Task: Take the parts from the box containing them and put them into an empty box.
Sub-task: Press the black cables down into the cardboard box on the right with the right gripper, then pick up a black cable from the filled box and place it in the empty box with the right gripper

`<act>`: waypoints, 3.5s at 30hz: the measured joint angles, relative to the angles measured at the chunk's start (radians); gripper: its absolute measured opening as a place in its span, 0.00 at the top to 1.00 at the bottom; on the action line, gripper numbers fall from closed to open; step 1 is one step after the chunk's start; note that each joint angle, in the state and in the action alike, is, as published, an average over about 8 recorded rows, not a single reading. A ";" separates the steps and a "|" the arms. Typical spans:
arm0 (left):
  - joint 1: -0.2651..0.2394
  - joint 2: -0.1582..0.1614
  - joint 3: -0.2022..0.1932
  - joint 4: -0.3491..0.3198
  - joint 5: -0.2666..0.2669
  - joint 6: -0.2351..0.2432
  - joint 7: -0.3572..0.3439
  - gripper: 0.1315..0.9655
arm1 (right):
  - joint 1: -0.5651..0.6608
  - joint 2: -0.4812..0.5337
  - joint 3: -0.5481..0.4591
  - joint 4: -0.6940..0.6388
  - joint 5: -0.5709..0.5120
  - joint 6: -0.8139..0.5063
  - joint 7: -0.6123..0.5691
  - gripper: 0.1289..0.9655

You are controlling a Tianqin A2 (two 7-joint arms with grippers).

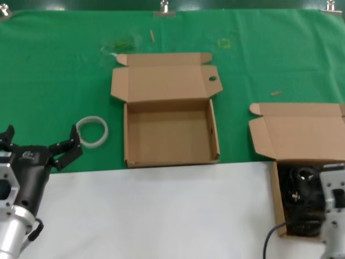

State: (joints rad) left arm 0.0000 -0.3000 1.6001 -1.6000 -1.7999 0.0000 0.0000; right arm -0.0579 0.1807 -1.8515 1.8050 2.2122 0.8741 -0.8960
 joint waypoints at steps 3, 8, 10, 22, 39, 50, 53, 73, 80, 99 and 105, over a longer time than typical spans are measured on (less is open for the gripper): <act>0.000 0.000 0.000 0.000 0.000 0.000 0.000 0.00 | 0.006 0.000 0.012 0.038 -0.003 0.124 -0.136 0.00; 0.000 0.000 0.000 0.000 0.000 0.000 0.000 0.00 | 0.057 0.000 0.030 0.050 0.051 0.263 -0.363 0.00; 0.000 0.000 0.000 0.000 0.000 0.000 0.000 0.00 | 0.082 0.000 0.041 0.036 0.089 0.286 -0.451 0.00; 0.000 0.000 0.000 0.000 0.000 0.000 -0.001 0.00 | 0.204 0.000 0.173 -0.136 0.376 0.186 -0.943 0.00; 0.000 0.000 0.000 0.000 0.000 0.000 0.000 0.00 | 0.297 -0.001 0.247 -0.346 0.535 0.004 -1.159 0.01; 0.000 0.000 0.000 0.000 0.000 0.000 0.000 0.00 | 0.302 -0.001 0.218 -0.368 0.539 -0.012 -1.137 0.09; 0.000 0.000 0.000 0.000 0.000 0.000 0.000 0.00 | 0.299 -0.001 0.210 -0.367 0.539 -0.010 -1.130 0.11; 0.000 0.000 0.000 0.000 0.000 0.000 0.000 0.00 | 0.263 -0.001 0.178 -0.291 0.516 0.055 -1.085 0.57; 0.000 0.000 0.000 0.000 0.000 0.000 0.000 0.00 | 0.244 -0.001 0.183 -0.267 0.494 0.087 -1.056 0.74; 0.000 0.000 0.000 0.000 0.000 0.000 0.000 0.00 | 0.240 -0.001 0.126 -0.111 0.460 0.154 -1.019 0.89; 0.000 0.000 0.000 0.000 0.000 0.000 0.000 0.00 | 0.281 -0.001 0.022 -0.018 0.423 0.154 -1.018 0.89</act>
State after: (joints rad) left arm 0.0000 -0.3000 1.6000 -1.6000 -1.7997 0.0000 -0.0003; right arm 0.2226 0.1799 -1.8297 1.7871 2.6348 1.0277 -1.9139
